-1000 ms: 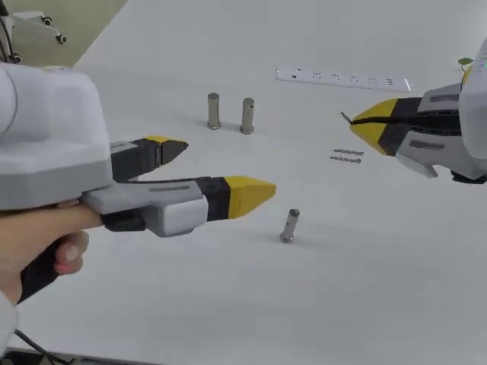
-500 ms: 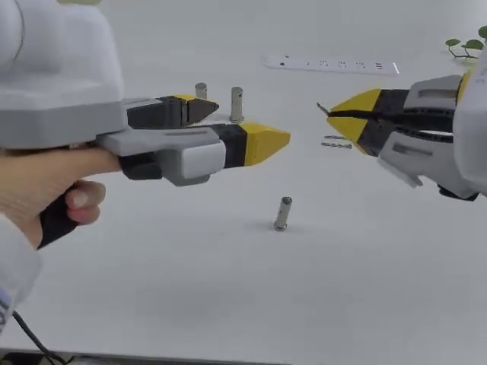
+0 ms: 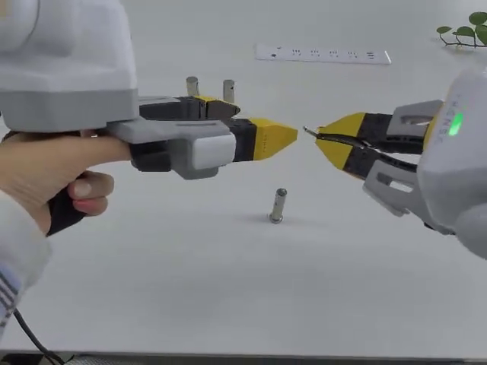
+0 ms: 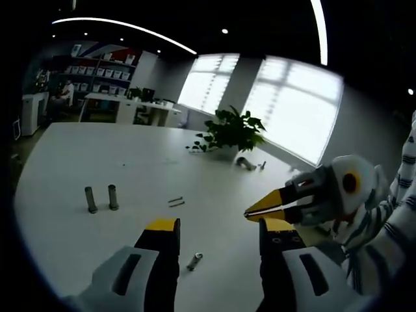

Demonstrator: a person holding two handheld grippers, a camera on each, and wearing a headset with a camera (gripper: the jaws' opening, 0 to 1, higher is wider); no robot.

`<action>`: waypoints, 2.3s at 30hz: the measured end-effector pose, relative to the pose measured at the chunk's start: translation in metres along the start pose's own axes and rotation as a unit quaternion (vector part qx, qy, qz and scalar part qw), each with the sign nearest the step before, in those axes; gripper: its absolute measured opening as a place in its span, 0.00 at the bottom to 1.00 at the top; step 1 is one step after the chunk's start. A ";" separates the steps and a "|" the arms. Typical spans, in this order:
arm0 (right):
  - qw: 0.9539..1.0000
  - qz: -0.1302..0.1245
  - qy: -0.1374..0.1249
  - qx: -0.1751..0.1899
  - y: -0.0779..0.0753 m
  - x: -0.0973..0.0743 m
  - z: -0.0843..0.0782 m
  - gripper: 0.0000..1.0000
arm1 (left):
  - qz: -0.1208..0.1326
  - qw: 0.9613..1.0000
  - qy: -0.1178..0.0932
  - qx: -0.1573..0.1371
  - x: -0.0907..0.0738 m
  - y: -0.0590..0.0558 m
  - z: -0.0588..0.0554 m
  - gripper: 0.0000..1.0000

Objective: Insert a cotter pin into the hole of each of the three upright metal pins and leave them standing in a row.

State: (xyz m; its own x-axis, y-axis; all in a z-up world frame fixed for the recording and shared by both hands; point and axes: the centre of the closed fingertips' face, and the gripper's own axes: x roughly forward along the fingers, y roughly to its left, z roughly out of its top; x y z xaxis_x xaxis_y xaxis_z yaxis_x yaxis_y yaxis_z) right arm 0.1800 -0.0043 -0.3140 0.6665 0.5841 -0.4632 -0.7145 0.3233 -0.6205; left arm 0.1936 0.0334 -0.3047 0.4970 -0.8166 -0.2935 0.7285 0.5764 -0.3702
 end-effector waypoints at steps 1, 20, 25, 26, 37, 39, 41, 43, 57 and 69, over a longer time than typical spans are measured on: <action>1.000 -0.001 0.002 -0.002 0.001 0.000 -0.001 0.00 | -0.003 1.000 0.001 -0.002 0.001 -0.001 -0.001 0.44; 1.000 -0.001 0.010 -0.027 0.005 0.005 -0.002 0.00 | -0.048 0.997 0.027 -0.044 0.013 -0.022 -0.011 0.11; 0.999 0.001 0.009 -0.031 0.007 0.005 0.000 0.00 | -0.053 0.997 0.034 -0.054 0.014 -0.025 -0.015 0.04; 0.999 0.000 0.010 -0.034 0.007 0.005 0.000 0.00 | -0.054 0.996 0.035 -0.058 0.014 -0.024 -0.015 0.04; 0.999 0.001 0.009 -0.049 0.007 0.004 0.004 0.00 | -0.060 0.994 0.029 -0.086 0.017 -0.027 -0.014 0.00; 0.999 0.002 0.009 -0.052 0.006 0.004 0.003 0.00 | -0.060 0.994 0.029 -0.091 0.017 -0.028 -0.014 0.00; 0.999 0.003 0.010 -0.053 0.006 0.004 0.003 0.00 | -0.060 0.993 0.029 -0.096 0.017 -0.028 -0.015 0.00; 0.998 0.003 0.009 -0.056 0.006 0.004 0.004 0.00 | -0.060 0.992 0.028 -0.103 0.017 -0.028 -0.014 0.00; 0.998 0.003 0.007 -0.055 0.007 0.003 0.003 0.00 | -0.056 0.988 0.040 -0.136 0.020 -0.028 -0.016 0.00; 1.000 0.007 -0.011 -0.024 0.009 0.003 0.005 0.00 | -0.052 0.988 0.055 -0.131 0.019 -0.024 -0.019 0.00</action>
State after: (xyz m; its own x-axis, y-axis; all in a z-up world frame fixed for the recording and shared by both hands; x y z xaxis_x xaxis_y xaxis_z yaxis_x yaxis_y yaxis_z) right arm 0.1747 0.0041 -0.3178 0.6518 0.6052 -0.4572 -0.7118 0.2799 -0.6443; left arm 0.1763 0.0043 -0.3183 0.3608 -0.8722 -0.3303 0.6189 0.4889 -0.6148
